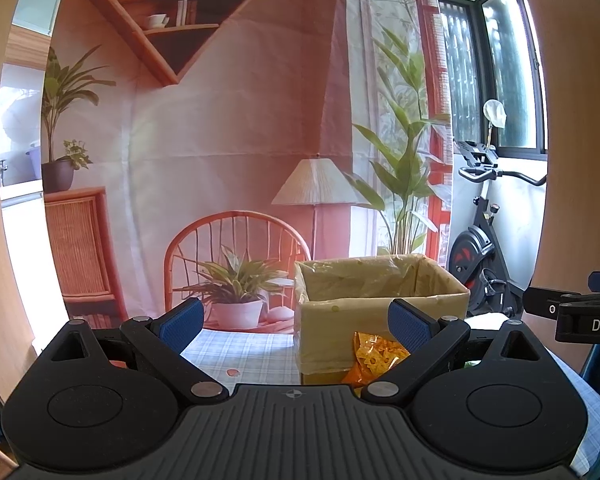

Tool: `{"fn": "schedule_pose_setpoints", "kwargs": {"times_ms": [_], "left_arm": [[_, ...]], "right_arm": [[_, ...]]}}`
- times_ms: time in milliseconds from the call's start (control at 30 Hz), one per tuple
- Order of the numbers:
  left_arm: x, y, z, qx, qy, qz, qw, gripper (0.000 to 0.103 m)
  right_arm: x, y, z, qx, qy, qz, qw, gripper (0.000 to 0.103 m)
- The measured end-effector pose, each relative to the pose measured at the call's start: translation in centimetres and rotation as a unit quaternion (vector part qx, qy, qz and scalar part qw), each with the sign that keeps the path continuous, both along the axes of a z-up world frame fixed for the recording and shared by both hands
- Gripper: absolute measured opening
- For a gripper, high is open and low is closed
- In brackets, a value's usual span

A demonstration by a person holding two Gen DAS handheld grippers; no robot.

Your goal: Organize snacks

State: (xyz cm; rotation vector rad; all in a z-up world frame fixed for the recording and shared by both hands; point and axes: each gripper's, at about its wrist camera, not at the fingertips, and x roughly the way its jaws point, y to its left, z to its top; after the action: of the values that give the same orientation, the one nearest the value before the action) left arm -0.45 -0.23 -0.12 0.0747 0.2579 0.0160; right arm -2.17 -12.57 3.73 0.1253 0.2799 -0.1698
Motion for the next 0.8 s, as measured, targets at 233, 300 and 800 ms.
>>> {"fn": "schedule_pose_setpoints", "kwargs": {"times_ms": [233,300,800], "left_arm": [[-0.08,-0.04,-0.04,-0.002,0.002,-0.001,1.0,0.1],[0.01,0.07,0.0,-0.002,0.003,-0.002,1.0,0.1],[0.07,0.24,-0.18,-0.005,0.008,-0.001,1.0,0.1]], "right_arm": [[-0.11,0.01,-0.07,0.001,-0.001,0.001,1.0,0.103],[-0.13,0.0,-0.07,0.001,0.0,0.001,1.0,0.103],[0.07,0.16,-0.2,0.001,0.005,0.003,1.0,0.103]]}}
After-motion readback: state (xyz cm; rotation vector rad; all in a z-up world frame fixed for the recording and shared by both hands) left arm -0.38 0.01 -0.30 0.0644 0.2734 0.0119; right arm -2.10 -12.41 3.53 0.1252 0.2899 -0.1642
